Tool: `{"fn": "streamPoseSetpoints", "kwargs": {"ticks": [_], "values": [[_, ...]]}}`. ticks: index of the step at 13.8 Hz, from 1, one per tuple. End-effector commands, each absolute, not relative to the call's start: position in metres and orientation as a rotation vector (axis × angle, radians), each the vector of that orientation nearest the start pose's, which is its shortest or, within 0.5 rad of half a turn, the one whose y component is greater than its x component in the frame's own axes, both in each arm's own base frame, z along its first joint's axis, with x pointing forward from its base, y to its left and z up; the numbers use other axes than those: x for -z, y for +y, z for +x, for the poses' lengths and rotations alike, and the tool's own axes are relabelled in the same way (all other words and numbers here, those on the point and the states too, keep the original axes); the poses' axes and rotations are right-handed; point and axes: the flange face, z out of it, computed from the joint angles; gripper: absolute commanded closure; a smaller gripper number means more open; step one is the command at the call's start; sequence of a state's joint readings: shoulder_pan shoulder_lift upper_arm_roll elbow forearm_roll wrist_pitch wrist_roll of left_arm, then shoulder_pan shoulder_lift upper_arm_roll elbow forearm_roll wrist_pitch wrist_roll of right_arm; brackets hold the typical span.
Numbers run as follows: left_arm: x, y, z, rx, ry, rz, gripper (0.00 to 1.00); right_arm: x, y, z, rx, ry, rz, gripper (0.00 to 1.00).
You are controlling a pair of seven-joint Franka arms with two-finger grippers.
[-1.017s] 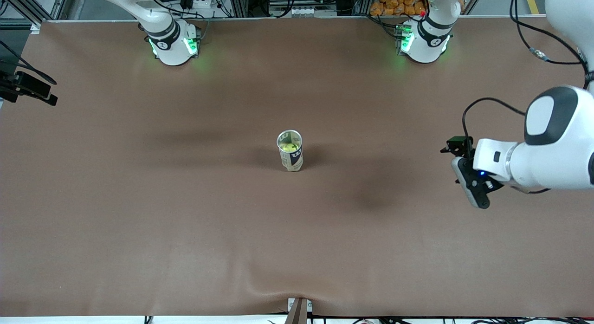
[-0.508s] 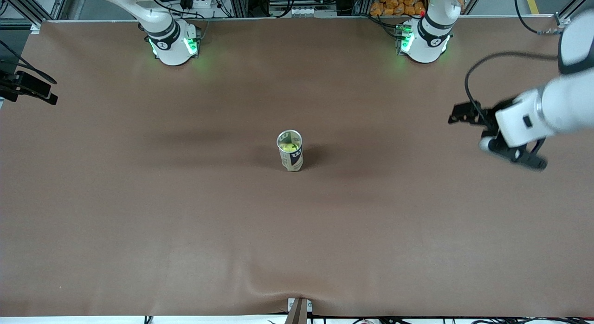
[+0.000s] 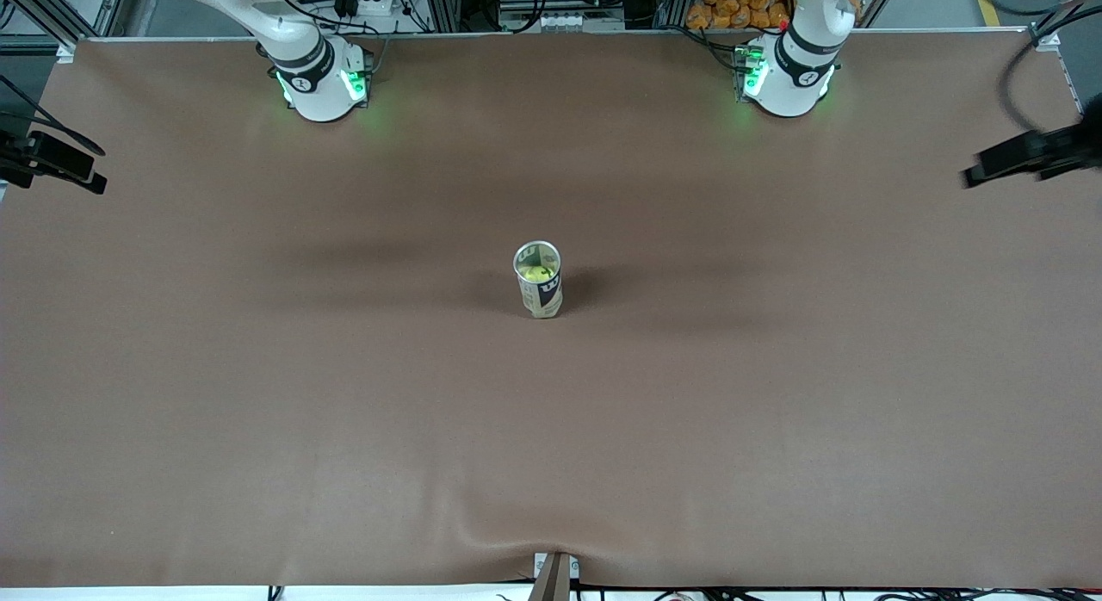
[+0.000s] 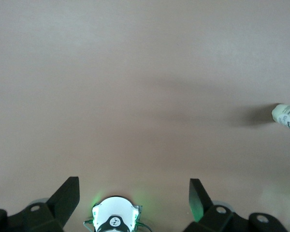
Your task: Insert tennis ball vertically with right arm
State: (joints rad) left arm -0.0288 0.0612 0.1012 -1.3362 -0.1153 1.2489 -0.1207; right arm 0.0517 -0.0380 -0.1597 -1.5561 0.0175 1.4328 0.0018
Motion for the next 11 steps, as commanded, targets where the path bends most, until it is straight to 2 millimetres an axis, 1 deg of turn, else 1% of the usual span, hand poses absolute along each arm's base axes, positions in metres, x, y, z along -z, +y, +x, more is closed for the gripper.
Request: {"fn": "streamPoseSetpoints", "kwargs": {"ticks": [1, 3, 4, 5, 6, 7, 8, 11], "values": [[-0.702, 0.006, 0.487, -0.201, -0.314, -3.181, 0.0, -0.644, -0.058, 0.524, -0.135, 0.179, -3.091, 0.0], [-0.717, -0.013, 0.47, -0.111, -0.28, -3.11, 0.0, -0.644, -0.058, 0.524, -0.135, 0.179, -3.091, 0.0], [-0.724, -0.017, 0.464, -0.076, -0.279, -3.099, 0.0, -0.644, -0.058, 0.524, -0.135, 0.179, -3.091, 0.0], [-0.727, -0.018, 0.462, -0.043, -0.272, -3.103, 0.0, -0.644, -0.058, 0.524, -0.135, 0.179, -3.091, 0.0], [-0.725, -0.018, 0.469, -0.011, -0.24, -3.111, 0.0, -0.644, -0.058, 0.524, -0.135, 0.179, -3.091, 0.0], [-0.719, -0.019, 0.48, 0.0, -0.233, -3.117, 0.0, -0.644, -0.058, 0.523, -0.14, 0.181, -3.09, 0.0], [-0.715, -0.02, 0.487, 0.009, -0.232, -3.12, 0.0, -0.644, -0.058, 0.523, -0.142, 0.179, -3.09, 0.0], [-0.711, -0.022, 0.495, 0.035, -0.228, -3.128, 0.0, -0.644, -0.058, 0.523, -0.145, 0.179, -3.09, 0.0]]}}
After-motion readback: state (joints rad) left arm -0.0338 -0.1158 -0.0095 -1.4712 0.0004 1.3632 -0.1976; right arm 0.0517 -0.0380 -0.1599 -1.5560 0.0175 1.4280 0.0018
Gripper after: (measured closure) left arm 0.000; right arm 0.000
